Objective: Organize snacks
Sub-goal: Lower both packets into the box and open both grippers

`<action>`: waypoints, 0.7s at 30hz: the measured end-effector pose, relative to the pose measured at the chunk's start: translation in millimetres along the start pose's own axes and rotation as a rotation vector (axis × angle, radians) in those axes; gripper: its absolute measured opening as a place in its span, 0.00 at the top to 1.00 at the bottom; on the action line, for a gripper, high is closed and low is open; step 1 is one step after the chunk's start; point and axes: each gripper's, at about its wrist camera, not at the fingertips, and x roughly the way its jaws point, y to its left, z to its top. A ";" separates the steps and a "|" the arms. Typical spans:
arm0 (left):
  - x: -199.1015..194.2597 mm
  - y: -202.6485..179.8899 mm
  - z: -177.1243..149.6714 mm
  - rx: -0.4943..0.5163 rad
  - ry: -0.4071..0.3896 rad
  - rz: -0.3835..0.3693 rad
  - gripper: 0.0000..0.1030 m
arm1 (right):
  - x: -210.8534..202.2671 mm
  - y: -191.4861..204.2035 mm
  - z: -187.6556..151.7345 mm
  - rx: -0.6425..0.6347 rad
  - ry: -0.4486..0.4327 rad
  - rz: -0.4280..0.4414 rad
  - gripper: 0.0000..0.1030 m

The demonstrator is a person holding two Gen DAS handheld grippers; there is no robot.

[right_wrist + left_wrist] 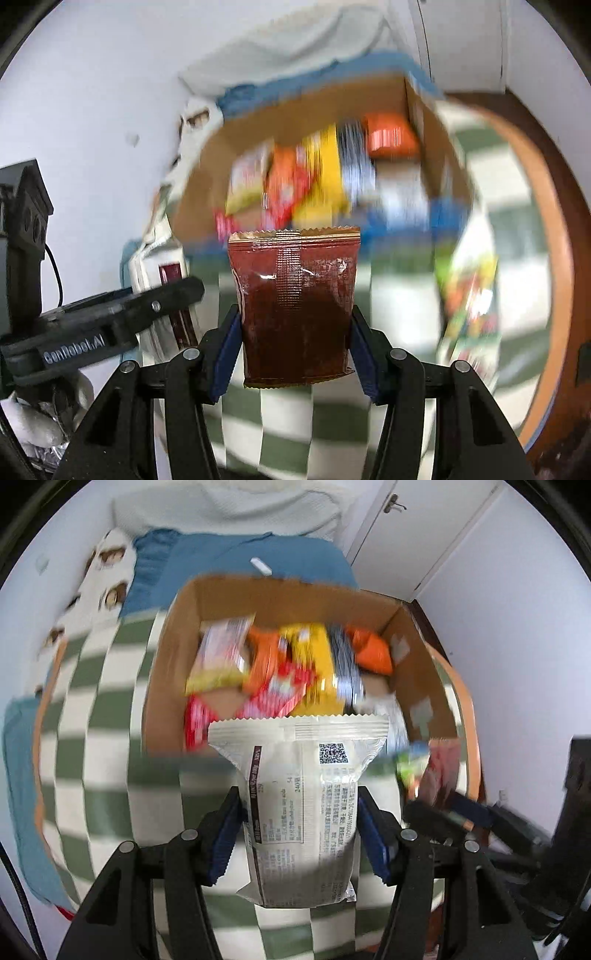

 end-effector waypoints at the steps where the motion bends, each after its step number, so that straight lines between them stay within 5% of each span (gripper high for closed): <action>1: 4.4 -1.3 16.3 0.005 0.005 0.010 0.44 | 1.2 -3.6 18.4 0.002 -0.011 -0.012 0.44; 7: 66.2 19.6 85.8 0.005 0.122 0.118 0.44 | 47.8 -37.7 115.5 -0.008 0.059 -0.142 0.44; 14: 131.3 50.5 113.4 -0.050 0.225 0.157 0.44 | 107.7 -56.5 156.3 -0.034 0.183 -0.260 0.42; 15: 137.7 55.0 116.0 -0.063 0.238 0.153 0.43 | 117.3 -56.8 150.0 -0.029 0.208 -0.278 0.39; 17: 147.1 61.7 120.0 -0.085 0.260 0.153 0.43 | 130.4 -68.1 151.6 0.002 0.248 -0.285 0.06; 19: 153.1 64.4 121.4 -0.098 0.279 0.154 0.43 | 135.1 -71.2 153.5 0.008 0.250 -0.279 0.06; 21: 159.0 65.5 121.4 -0.106 0.295 0.143 0.30 | 139.9 -68.8 153.9 0.003 0.253 -0.282 0.06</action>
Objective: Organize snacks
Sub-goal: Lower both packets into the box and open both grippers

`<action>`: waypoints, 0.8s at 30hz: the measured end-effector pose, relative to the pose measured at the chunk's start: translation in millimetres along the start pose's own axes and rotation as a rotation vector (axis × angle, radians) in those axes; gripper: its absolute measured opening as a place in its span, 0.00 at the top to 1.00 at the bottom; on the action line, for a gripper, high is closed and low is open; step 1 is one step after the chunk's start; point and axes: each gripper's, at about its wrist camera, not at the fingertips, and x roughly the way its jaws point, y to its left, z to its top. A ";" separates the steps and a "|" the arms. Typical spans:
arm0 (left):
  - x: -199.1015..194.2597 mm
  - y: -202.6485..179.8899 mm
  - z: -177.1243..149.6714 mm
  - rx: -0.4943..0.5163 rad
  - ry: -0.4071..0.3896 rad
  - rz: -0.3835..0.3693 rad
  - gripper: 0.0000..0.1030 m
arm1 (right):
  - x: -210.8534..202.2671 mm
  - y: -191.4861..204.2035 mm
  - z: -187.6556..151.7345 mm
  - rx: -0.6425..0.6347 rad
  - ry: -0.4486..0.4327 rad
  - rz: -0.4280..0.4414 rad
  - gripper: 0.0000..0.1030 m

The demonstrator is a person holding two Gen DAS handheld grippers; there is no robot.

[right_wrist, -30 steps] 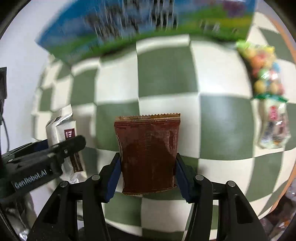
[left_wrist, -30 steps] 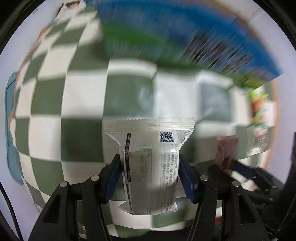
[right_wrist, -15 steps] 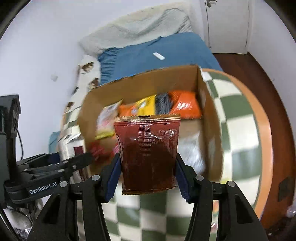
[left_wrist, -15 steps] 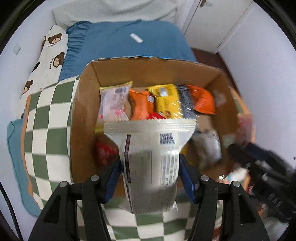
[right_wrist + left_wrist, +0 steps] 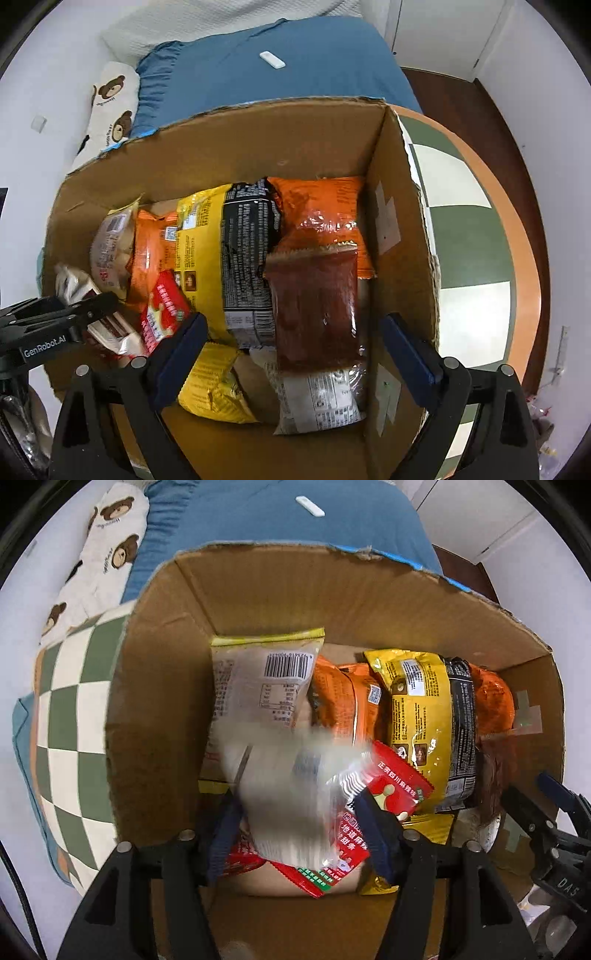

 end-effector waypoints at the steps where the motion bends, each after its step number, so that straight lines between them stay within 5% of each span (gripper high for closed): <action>1: 1.5 -0.5 0.0 -0.001 0.001 0.000 0.15 | 1.1 1.8 -0.1 -0.006 0.003 -0.006 0.06; 7: 0.2 -6.8 -5.1 0.013 -0.018 0.004 0.05 | 4.6 7.6 -3.3 -0.013 0.003 -0.016 0.05; 14: -17.5 -21.8 -27.4 0.034 -0.054 0.027 0.05 | 6.4 8.9 -14.1 -0.032 0.001 -0.020 0.05; 24: -68.0 -13.6 -85.1 -0.004 -0.257 0.020 0.05 | -42.6 12.5 -55.5 -0.069 -0.138 -0.008 0.05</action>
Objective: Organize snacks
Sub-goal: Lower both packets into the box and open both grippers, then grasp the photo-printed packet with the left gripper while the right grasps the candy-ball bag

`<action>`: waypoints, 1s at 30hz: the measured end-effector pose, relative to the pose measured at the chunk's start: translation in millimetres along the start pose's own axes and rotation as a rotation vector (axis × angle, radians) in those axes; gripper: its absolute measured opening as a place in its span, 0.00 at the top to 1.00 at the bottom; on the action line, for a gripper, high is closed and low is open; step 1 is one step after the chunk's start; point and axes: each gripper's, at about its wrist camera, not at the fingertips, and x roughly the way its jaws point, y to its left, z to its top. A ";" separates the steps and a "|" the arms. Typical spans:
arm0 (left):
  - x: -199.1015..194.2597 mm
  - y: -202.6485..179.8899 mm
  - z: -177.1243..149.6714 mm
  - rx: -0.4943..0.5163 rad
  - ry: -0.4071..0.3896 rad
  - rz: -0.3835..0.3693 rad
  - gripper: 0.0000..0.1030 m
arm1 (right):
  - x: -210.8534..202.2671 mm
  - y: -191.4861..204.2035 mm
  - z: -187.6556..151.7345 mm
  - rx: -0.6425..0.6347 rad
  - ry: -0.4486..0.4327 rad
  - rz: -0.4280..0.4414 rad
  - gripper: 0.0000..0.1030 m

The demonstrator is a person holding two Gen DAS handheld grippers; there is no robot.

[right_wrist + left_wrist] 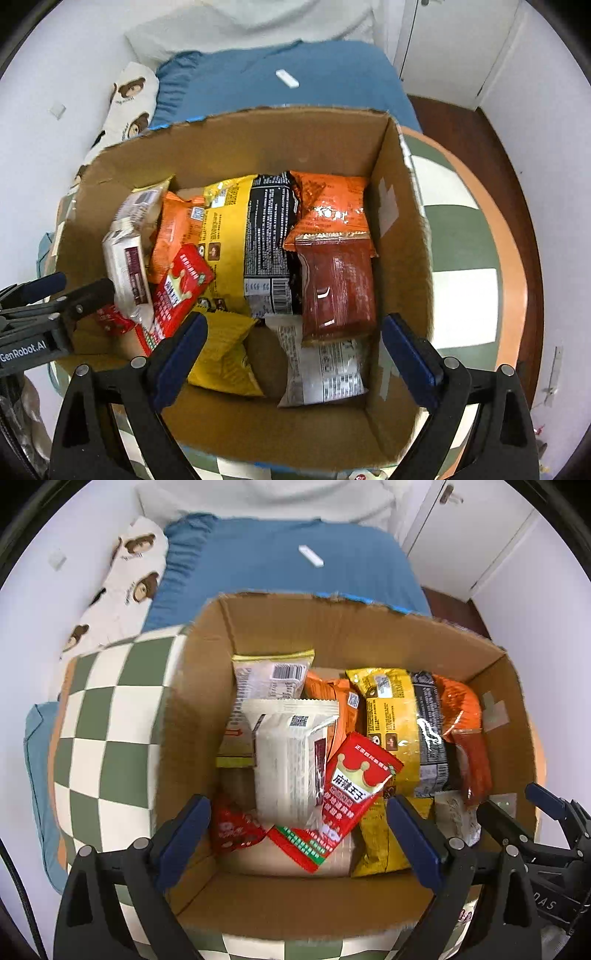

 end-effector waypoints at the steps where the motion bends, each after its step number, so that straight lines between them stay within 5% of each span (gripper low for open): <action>1: -6.2 0.5 -4.9 0.001 -0.019 0.004 0.05 | -5.9 1.0 -4.1 -0.003 -0.017 -0.003 0.05; 14: -100.4 0.5 -73.5 0.053 -0.273 0.019 0.05 | -99.6 14.5 -64.7 -0.044 -0.243 -0.013 0.05; 30: -177.4 3.5 -155.4 0.068 -0.429 -0.006 0.05 | -202.6 28.4 -153.9 -0.026 -0.451 0.008 0.05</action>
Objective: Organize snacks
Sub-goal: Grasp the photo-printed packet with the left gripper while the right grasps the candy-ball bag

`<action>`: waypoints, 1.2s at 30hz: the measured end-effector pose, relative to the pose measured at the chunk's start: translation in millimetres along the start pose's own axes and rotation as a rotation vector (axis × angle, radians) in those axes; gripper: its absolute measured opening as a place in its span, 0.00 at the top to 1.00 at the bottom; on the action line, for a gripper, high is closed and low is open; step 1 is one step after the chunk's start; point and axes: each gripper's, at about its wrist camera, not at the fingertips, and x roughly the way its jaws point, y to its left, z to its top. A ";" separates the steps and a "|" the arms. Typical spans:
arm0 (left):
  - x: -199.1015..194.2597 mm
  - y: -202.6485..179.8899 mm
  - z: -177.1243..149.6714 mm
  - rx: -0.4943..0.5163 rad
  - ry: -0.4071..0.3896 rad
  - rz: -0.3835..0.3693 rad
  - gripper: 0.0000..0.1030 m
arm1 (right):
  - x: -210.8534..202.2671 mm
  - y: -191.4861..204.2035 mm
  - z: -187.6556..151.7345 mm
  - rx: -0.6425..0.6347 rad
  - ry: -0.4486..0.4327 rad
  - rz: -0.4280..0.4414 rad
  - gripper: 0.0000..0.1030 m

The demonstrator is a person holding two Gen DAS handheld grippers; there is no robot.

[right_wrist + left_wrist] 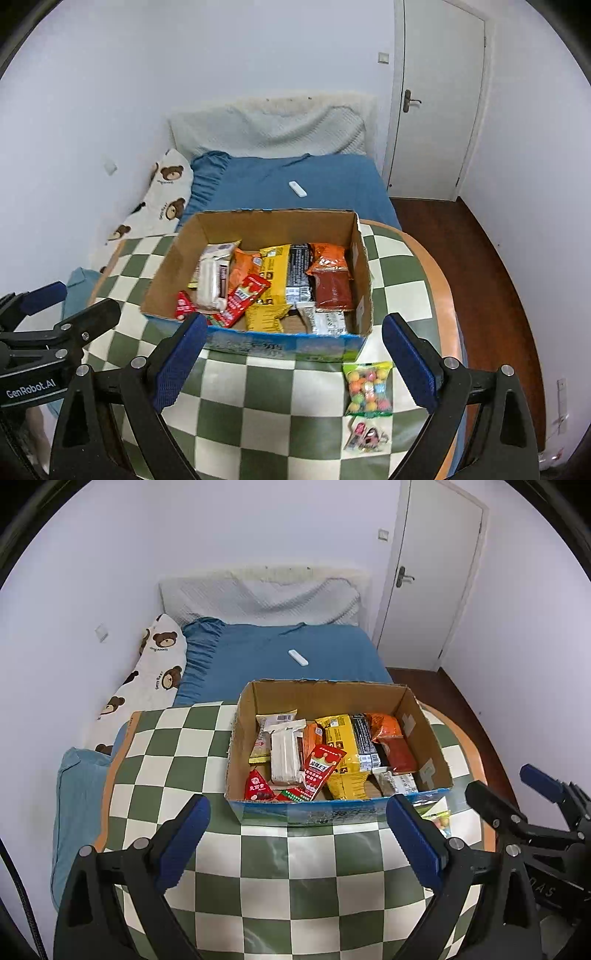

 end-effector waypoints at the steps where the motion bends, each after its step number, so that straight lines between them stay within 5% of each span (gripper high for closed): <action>1: -3.0 0.3 -1.2 -0.002 -0.002 0.001 0.05 | -3.6 0.5 -2.6 0.008 -0.004 0.004 0.05; 12: 15.5 -36.1 -29.7 0.036 0.080 0.001 0.05 | 0.3 -60.1 -47.7 0.240 0.095 0.084 0.05; 16: 58.2 -87.1 -57.7 0.119 0.214 -0.038 0.05 | 21.8 -121.2 -97.3 0.401 0.182 0.063 0.07; 20: 118.4 -147.9 -91.1 0.178 0.427 -0.133 0.05 | 42.9 -169.7 -145.7 0.516 0.250 0.042 0.31; 29: 219.8 -244.2 -141.9 0.197 0.713 -0.243 0.08 | 72.1 -247.3 -226.6 0.667 0.345 -0.050 0.31; 34: 245.0 -262.1 -160.9 0.232 0.727 -0.195 0.37 | 79.4 -265.6 -238.7 0.685 0.372 -0.062 0.31; 36: 239.5 -261.5 -162.8 0.260 0.715 -0.206 0.36 | 82.0 -265.8 -233.8 0.670 0.369 -0.051 0.31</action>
